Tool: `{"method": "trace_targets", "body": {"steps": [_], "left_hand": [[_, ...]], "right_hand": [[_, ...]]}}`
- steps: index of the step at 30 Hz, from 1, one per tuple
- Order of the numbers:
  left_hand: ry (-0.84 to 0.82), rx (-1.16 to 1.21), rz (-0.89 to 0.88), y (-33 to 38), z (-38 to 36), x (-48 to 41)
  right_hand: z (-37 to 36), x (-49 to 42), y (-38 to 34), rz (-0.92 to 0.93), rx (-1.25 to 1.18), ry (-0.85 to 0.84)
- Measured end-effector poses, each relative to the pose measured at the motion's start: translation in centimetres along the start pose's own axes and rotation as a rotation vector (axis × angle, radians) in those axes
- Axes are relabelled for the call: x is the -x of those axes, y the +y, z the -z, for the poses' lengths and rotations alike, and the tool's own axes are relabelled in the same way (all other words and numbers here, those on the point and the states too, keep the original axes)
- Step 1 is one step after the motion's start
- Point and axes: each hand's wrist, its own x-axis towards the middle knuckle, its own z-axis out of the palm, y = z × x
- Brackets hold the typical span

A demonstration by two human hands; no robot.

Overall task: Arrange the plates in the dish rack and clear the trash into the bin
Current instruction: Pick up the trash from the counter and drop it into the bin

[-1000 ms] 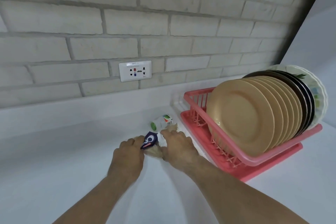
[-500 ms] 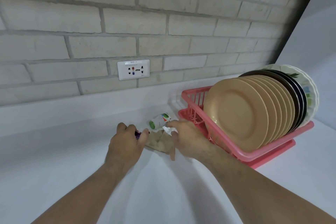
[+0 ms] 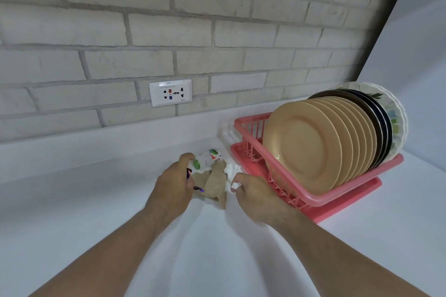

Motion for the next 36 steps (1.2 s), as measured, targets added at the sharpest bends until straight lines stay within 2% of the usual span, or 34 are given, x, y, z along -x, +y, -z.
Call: {"method": "trace_targets", "body": {"steps": [7, 13, 18, 24, 28, 32, 36], "left_hand": [[-0.011, -0.101, 0.0, 1.0, 0.2, -0.1], [-0.044, -0.169, 0.129, 1.5, 0.2, 0.1], [-0.039, -0.292, 0.127, 0.8, 0.1, 0.4], [-0.059, -0.179, 0.186, 0.7, -0.4, 1.5], [-0.075, -0.001, 0.204, 1.3, -0.9, 2.3], [-0.093, 0.058, 0.107, 4.3, -1.7, 3.7], [-0.199, 0.142, -0.012, 7.7, -3.4, 6.0]], "right_hand": [[-1.0, 1.3, 0.4, -0.091, -0.015, -0.013], [-2.0, 0.0, 0.8, -0.064, 0.147, 0.066], [-2.0, 0.0, 1.5, -0.08, 0.207, 0.101], [-1.2, 1.3, 2.2, -0.01, 0.269, 0.021], [-0.5, 2.7, 2.6, -0.001, 0.175, 0.01], [0.5, 5.2, 3.4, 0.012, 0.084, 0.015], [2.5, 8.5, 4.9, 0.033, 0.061, 0.08]]}}
